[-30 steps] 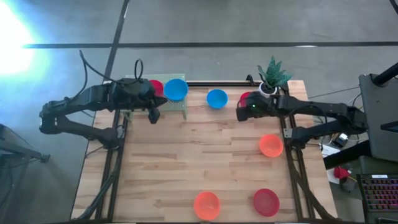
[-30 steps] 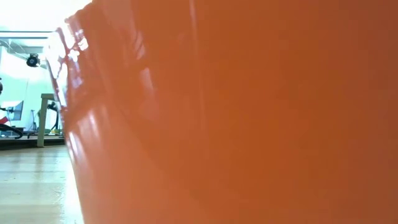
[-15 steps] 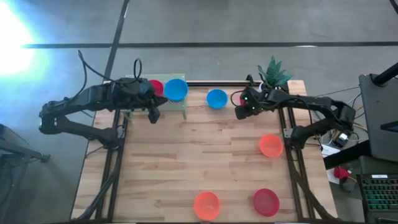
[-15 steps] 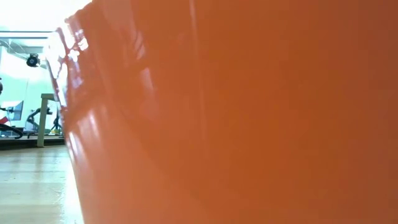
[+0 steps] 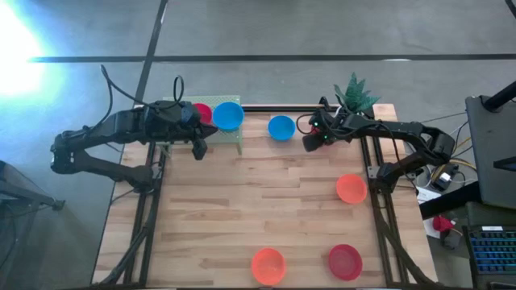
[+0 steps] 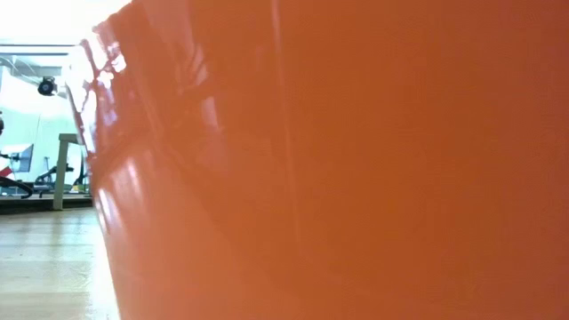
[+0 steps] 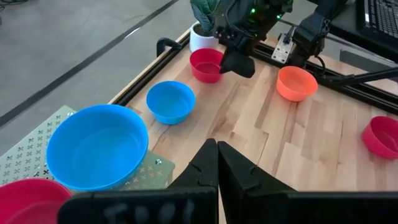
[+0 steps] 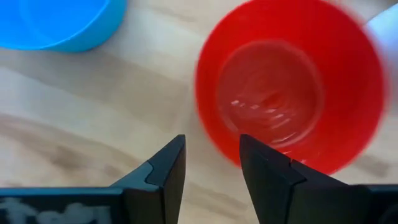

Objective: Pick & Place Mini bowls
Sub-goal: Stack the top red bowl on top of the other red bowl on the shelf

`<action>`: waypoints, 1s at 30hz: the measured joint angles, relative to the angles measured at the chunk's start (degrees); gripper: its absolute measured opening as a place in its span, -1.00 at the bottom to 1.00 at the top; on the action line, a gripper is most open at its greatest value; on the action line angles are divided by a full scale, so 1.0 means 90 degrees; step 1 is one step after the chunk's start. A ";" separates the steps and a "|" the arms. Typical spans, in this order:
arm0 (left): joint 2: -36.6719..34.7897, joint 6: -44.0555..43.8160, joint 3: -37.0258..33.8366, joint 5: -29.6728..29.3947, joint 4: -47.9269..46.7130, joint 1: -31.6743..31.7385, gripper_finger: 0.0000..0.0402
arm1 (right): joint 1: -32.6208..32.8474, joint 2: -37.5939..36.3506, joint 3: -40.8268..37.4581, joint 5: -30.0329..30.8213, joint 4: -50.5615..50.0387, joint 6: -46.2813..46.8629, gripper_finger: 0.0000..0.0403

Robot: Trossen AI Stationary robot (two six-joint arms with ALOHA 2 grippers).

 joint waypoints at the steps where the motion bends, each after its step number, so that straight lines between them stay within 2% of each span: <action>1: 0.0000 -0.0010 0.0000 0.0011 0.0000 0.0000 -1.00 | 0.0002 -0.0002 -0.0002 0.0124 0.0004 -0.0049 -0.27; 4: 0.0000 -0.0087 0.0000 0.0019 0.0000 0.0000 -1.00 | -0.0022 0.0038 0.0000 0.0298 0.0005 -0.0103 -0.29; 10: 0.0000 -0.0110 0.0000 0.0019 0.0001 0.0000 -1.00 | -0.0020 0.0424 -0.0002 -0.0085 0.0017 -0.0200 -0.34; 18: 0.0000 -0.0214 -0.0002 0.0019 0.0003 0.0000 -1.00 | -0.0022 0.1119 0.0000 -0.0054 0.0110 -0.0458 -0.40; 22: 0.0001 -0.0284 -0.0002 0.0019 0.0005 0.0000 -1.00 | -0.0018 0.1276 0.0000 -0.0054 0.0133 -0.0504 -0.56; 26: 0.0002 -0.0282 -0.0002 0.0019 0.0005 0.0000 -1.00 | 0.0006 0.1321 -0.0002 -0.0054 0.0143 -0.0678 -0.89; 30: 0.0002 -0.0282 -0.0002 0.0019 0.0003 0.0000 -1.00 | 0.0167 0.1091 -0.0001 -0.0062 0.0132 -0.0848 -0.95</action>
